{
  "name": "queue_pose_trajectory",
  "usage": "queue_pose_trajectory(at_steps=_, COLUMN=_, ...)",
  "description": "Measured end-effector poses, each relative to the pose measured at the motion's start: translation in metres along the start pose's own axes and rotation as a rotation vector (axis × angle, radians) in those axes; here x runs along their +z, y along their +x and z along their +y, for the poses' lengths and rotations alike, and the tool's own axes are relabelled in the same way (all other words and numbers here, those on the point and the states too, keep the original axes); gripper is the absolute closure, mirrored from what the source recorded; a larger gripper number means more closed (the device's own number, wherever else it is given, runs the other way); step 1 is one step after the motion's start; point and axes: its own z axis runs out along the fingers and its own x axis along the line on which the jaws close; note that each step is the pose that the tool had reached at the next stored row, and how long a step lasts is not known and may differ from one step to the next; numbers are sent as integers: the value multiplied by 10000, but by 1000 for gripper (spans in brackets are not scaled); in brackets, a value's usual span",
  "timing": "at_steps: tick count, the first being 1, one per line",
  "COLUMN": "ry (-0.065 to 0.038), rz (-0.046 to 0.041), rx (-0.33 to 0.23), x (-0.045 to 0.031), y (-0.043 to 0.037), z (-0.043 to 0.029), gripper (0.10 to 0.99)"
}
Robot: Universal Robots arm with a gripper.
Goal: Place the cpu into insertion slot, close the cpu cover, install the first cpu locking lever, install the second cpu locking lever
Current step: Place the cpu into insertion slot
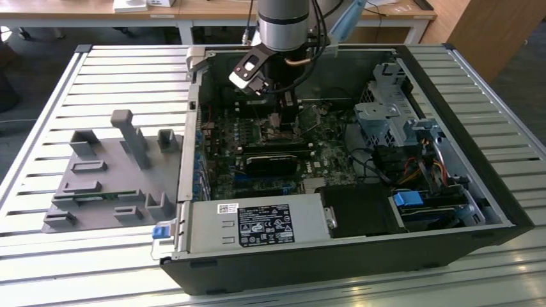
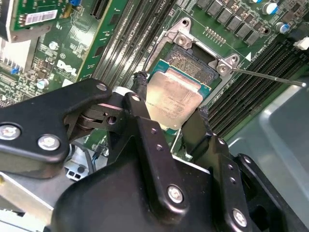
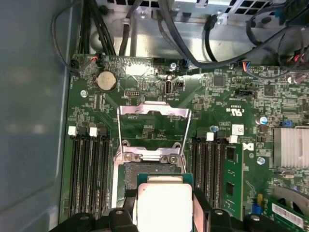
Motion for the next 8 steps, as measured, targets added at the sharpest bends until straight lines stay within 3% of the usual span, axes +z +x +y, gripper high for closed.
queue_pose_trajectory(at_steps=8, ry=0, rz=0, rx=0, x=55, y=22, z=-4, gripper=545)
